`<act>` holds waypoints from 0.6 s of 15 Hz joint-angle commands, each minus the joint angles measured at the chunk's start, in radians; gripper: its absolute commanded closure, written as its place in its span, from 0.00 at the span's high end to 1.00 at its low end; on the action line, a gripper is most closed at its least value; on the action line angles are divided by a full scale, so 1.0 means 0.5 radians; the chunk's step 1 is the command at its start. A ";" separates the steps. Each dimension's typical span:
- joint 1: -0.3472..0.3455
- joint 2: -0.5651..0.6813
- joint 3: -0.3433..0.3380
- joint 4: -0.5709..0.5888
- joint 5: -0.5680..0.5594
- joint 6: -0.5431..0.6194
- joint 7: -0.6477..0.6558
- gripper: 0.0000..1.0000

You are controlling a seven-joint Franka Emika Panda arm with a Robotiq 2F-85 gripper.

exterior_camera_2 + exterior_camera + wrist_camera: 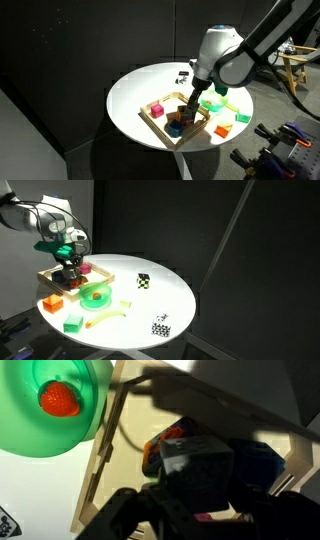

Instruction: Stack the light blue toy block on the yellow toy block

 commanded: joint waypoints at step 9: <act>-0.063 -0.339 -0.082 -0.020 0.083 -0.438 0.048 0.31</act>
